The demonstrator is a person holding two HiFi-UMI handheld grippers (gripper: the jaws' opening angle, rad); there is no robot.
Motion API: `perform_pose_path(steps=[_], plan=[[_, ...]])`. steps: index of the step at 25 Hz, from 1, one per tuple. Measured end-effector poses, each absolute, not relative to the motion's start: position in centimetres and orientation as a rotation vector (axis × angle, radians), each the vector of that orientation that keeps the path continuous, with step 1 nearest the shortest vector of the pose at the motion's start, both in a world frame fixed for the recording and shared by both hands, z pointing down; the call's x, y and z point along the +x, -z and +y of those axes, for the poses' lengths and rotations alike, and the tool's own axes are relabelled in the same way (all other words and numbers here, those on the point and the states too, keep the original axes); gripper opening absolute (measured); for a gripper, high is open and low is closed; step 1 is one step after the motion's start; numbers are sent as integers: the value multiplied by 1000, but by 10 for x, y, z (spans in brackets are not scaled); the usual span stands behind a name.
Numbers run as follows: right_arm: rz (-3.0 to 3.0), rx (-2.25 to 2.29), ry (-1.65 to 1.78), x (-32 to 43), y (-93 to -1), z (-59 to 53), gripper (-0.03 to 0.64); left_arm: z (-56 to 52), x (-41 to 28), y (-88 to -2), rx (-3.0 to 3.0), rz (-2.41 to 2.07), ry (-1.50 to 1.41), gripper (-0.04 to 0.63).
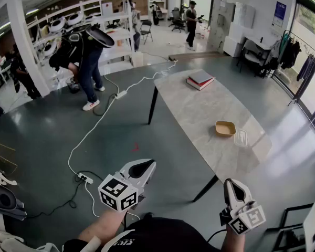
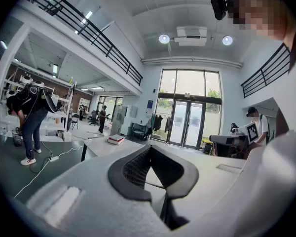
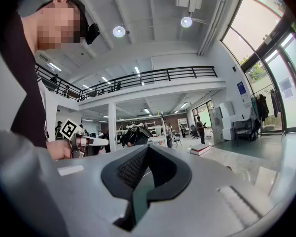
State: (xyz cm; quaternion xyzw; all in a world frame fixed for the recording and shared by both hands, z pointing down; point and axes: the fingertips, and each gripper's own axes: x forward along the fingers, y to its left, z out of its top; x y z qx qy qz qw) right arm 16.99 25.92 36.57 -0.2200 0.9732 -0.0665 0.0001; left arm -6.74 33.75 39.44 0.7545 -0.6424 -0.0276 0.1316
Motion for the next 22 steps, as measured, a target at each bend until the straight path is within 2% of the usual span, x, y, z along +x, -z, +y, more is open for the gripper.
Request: perform_pose_path(steps=[22], plan=[[3028,-661,304,113,-376,266,2,355,-120,-407,2169,-1851,69,5]])
